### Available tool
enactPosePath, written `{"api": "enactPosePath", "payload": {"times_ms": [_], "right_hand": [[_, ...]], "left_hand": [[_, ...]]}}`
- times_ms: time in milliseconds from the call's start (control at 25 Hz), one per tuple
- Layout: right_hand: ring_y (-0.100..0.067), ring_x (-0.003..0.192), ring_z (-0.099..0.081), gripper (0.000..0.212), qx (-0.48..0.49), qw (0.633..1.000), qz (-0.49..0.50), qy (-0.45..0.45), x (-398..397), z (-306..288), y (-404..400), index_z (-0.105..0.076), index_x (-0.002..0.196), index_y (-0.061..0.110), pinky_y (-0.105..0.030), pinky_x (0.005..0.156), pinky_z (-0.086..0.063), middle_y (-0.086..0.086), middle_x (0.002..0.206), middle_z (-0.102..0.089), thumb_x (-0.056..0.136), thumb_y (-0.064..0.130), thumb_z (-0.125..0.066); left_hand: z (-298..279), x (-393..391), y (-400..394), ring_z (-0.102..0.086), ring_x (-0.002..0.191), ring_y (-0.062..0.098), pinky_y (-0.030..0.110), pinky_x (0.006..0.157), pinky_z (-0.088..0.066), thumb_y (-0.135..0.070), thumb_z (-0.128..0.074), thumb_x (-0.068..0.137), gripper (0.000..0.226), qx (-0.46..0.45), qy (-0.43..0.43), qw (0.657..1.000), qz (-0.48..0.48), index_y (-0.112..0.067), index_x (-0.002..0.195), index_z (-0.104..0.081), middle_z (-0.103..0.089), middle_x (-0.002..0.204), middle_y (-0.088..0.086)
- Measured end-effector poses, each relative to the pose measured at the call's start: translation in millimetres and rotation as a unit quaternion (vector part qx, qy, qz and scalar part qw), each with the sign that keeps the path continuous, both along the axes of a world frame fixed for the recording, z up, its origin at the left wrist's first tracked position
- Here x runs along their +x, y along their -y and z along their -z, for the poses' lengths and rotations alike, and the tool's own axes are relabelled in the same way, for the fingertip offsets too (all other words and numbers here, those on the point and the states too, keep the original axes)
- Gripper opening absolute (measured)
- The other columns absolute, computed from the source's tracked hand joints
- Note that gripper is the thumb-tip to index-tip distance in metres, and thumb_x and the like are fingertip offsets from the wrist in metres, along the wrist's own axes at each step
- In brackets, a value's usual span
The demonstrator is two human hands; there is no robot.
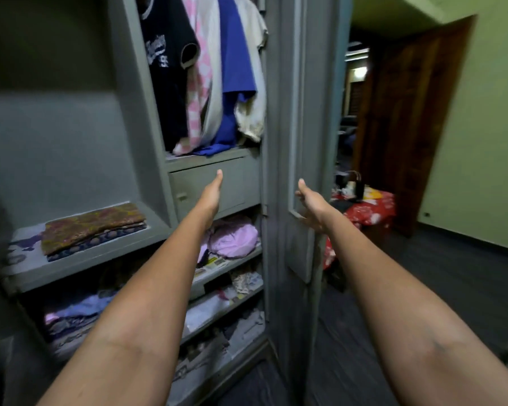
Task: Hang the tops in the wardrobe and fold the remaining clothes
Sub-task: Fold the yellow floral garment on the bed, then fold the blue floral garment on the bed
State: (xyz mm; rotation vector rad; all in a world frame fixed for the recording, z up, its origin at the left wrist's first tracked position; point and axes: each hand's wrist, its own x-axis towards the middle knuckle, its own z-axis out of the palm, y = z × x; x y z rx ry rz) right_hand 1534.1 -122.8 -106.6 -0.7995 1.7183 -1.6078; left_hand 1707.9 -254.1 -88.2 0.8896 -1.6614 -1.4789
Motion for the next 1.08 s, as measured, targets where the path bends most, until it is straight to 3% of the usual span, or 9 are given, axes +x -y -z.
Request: {"api": "enactPosePath", "payload": {"times_ms": [160,280,400,480,560,800,920,1040,1080], "right_hand": [[-0.028,0.138,-0.032,0.067,0.005,0.994,0.109,0.022,-37.8,8.2,-104.4,-0.031,0.147,0.015,-0.043,0.112,-0.026,-0.007,0.155,-0.027,0.097,0.058,-0.027],[-0.026,0.134,-0.036,0.061,0.014,0.980,0.196,0.027,-64.1,11.6,-186.7,-0.036,0.142,0.016,-0.038,0.106,-0.030,-0.001,0.147,-0.039,0.099,0.056,-0.025],[-0.027,0.140,-0.027,0.062,0.044,0.962,0.270,0.018,-95.4,9.7,-259.0,-0.024,0.150,0.012,-0.038,0.109,-0.026,-0.005,0.155,-0.025,0.101,0.050,-0.025],[-0.021,0.131,-0.037,0.060,0.056,0.949,0.309,0.014,-115.5,8.7,-298.3,-0.022,0.151,0.014,-0.030,0.100,-0.034,-0.007,0.154,-0.029,0.101,0.045,-0.028],[-0.013,0.105,-0.047,0.058,0.059,0.936,0.348,0.019,-135.3,9.2,-327.3,-0.025,0.150,0.016,-0.022,0.081,-0.036,-0.002,0.141,-0.043,0.100,0.044,-0.033],[-0.025,0.124,-0.042,0.058,0.078,0.910,0.407,0.002,-230.2,0.8,-377.7,-0.027,0.149,0.015,-0.041,0.110,-0.026,-0.013,0.154,-0.027,0.098,0.039,-0.036],[-0.020,0.100,-0.051,0.055,0.093,0.905,0.414,-0.026,-294.2,-14.3,-391.7,-0.027,0.149,0.011,-0.038,0.106,-0.033,-0.017,0.140,-0.044,0.099,0.033,-0.034],[-0.024,0.123,-0.045,0.053,0.114,0.909,0.399,-0.053,-356.5,-33.8,-389.9,-0.026,0.149,0.011,-0.036,0.109,-0.028,-0.015,0.148,-0.036,0.101,0.031,-0.032],[-0.019,0.112,-0.050,0.053,0.114,0.910,0.395,-0.058,-383.1,-39.1,-387.9,-0.026,0.149,0.011,-0.033,0.107,-0.030,-0.013,0.145,-0.040,0.101,0.031,-0.032]], "left_hand": [[-0.2,-64.8,-69.8,-0.032,0.137,0.015,0.034,0.113,-0.021,-0.051,-0.028,0.100,0.061,0.006,-0.002,0.989,0.147,-0.011,0.147,-0.032,-0.034,0.149,-0.002],[9.0,-116.4,-124.7,-0.030,0.141,0.026,0.040,0.113,-0.022,-0.054,-0.027,0.099,0.064,0.014,0.021,0.969,0.245,-0.012,0.146,-0.034,-0.035,0.152,0.007],[13.1,-160.9,-180.3,-0.038,0.136,0.028,0.040,0.110,-0.029,-0.057,-0.027,0.097,0.066,0.036,0.036,0.945,0.324,-0.013,0.145,-0.035,-0.038,0.150,0.005],[13.2,-190.0,-212.1,-0.039,0.135,0.024,0.039,0.108,-0.031,-0.058,-0.029,0.097,0.067,0.036,0.033,0.931,0.362,-0.014,0.147,-0.032,-0.036,0.151,0.002],[10.6,-220.7,-232.2,-0.033,0.139,0.022,0.040,0.111,-0.028,-0.057,-0.030,0.097,0.068,0.026,0.022,0.924,0.380,-0.014,0.150,-0.026,-0.030,0.155,0.002],[-0.6,-341.1,-264.0,-0.022,0.144,0.027,0.041,0.115,-0.021,-0.038,-0.029,0.103,0.054,0.012,-0.027,0.918,0.395,-0.015,0.151,-0.021,-0.021,0.158,0.005],[-7.1,-412.1,-278.7,-0.021,0.145,0.025,0.040,0.117,-0.019,-0.030,-0.024,0.104,0.050,-0.003,-0.033,0.912,0.409,-0.012,0.150,-0.022,-0.022,0.158,0.006],[-14.1,-479.7,-279.6,-0.020,0.145,0.023,0.039,0.118,-0.019,-0.029,-0.022,0.104,0.049,-0.005,-0.049,0.915,0.402,-0.011,0.150,-0.022,-0.022,0.157,0.006],[-14.0,-506.0,-278.6,-0.020,0.145,0.023,0.039,0.118,-0.019,-0.029,-0.022,0.104,0.049,-0.007,-0.052,0.917,0.396,-0.011,0.150,-0.022,-0.022,0.157,0.006]]}}
